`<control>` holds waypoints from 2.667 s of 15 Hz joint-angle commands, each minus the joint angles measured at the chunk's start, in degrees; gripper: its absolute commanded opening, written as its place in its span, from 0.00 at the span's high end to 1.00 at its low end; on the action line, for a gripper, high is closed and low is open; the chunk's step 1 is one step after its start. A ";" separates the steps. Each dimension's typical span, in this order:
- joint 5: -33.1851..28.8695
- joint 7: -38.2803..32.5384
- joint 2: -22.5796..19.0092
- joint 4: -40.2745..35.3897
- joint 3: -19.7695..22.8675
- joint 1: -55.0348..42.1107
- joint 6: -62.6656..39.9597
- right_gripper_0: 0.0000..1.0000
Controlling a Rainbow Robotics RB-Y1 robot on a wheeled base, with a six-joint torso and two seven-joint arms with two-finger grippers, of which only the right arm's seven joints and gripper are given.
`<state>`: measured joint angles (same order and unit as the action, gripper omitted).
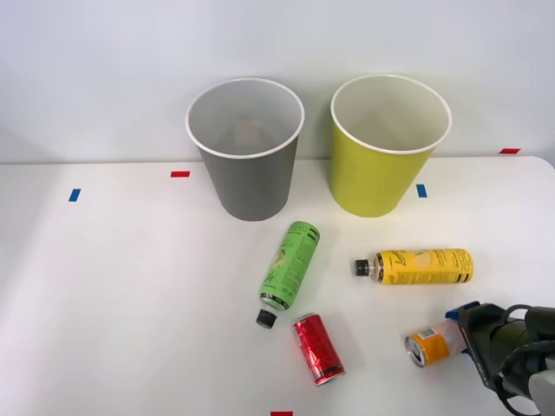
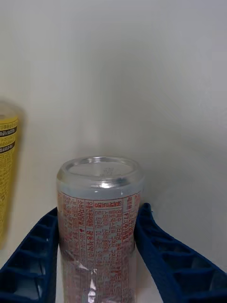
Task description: Put cans in the gray bin, plastic bottles in the light green bin
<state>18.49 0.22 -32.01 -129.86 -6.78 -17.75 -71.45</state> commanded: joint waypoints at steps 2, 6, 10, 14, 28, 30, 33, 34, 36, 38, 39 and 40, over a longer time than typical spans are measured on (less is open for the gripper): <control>-4.25 8.39 0.01 -3.99 -0.26 -2.73 -0.09 1.00; -8.29 16.83 0.01 -8.56 -0.26 -5.80 -0.01 1.00; -12.33 30.19 0.19 -15.77 -0.26 -8.18 -0.01 1.00; -13.56 47.94 0.72 -18.14 -0.26 -8.18 9.05 1.00; -7.32 74.66 4.23 -18.23 -2.45 -3.17 42.62 1.00; -7.24 74.22 4.32 -18.14 -4.30 0.61 42.88 1.00; -6.88 74.22 7.92 -11.02 -8.61 11.95 42.80 1.00; -6.88 74.49 9.95 -7.33 -9.40 16.17 42.80 1.00; -6.88 74.84 14.60 1.37 -11.51 26.10 42.80 1.00; -6.80 74.49 18.21 9.10 -13.35 33.57 42.80 1.00; -6.80 74.57 19.79 12.44 -13.44 36.74 42.88 1.00; -6.71 74.40 21.46 16.75 -13.53 40.78 42.80 1.00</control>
<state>11.68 74.76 -13.34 -118.15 -19.67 18.20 -28.59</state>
